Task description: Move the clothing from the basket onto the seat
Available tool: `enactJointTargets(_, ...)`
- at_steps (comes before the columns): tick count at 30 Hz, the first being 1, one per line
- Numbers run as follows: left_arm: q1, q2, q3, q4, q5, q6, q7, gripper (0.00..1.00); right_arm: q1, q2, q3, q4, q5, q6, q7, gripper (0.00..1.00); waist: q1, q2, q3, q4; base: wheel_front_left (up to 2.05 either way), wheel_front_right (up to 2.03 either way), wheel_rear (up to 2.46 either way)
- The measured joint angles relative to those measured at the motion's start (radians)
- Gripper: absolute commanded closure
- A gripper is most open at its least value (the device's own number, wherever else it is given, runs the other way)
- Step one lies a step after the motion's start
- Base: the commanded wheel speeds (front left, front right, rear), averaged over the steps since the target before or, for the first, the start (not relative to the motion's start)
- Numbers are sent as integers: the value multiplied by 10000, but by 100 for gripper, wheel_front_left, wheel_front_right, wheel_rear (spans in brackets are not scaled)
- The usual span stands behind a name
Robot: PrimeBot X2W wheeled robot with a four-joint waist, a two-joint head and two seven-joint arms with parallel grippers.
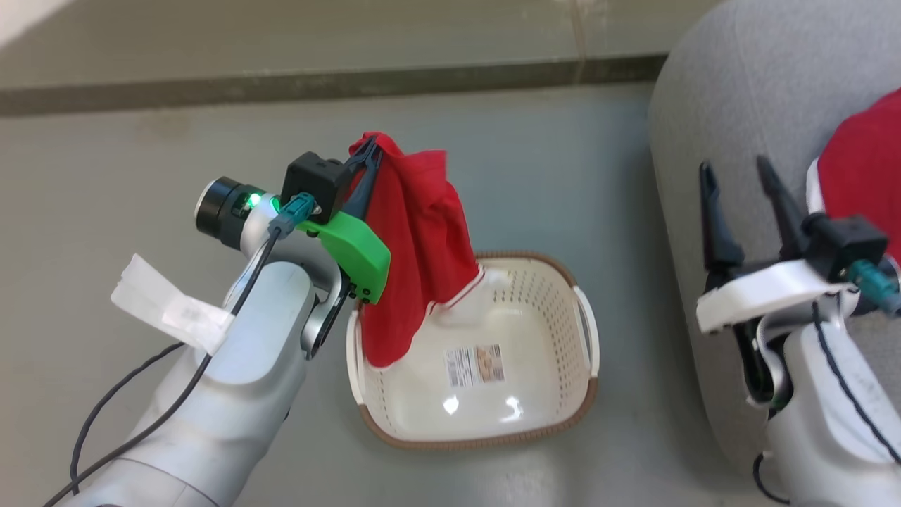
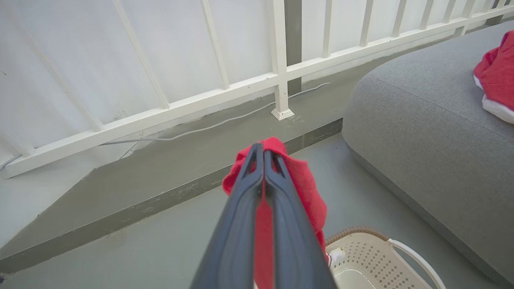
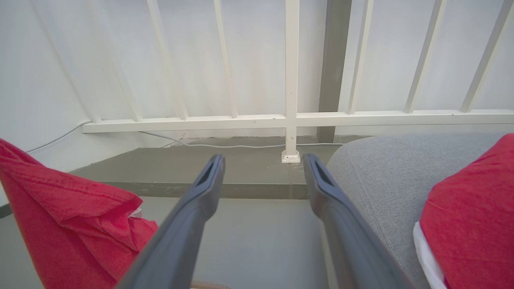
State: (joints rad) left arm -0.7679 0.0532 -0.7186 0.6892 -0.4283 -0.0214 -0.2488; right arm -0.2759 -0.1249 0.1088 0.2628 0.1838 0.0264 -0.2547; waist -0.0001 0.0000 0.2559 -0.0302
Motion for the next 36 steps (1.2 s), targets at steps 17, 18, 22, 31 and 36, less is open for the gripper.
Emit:
enactJointTargets(17,511,215,48,-600,2,119,0,100,1101,173,878,640,-19,527,2,0,0,0,-2226,37,0,0,0)
enactJointTargets(18,508,213,48,-642,2,146,0,100,1140,171,907,640,-35,529,2,0,0,0,-2297,20,0,0,0)
enactJointTargets(22,489,211,48,-840,2,230,2,100,1220,151,1223,709,-119,625,2,0,0,0,-2465,-60,0,0,0)
enactJointTargets(31,392,130,-165,-1185,4,230,140,100,1216,117,2437,1390,-268,882,42,0,0,0,-2473,-19,0,0,0)
enactJointTargets(36,243,2,-332,-1379,17,230,261,100,1124,48,3135,1975,-541,968,92,0,0,0,-2428,201,0,0,0)
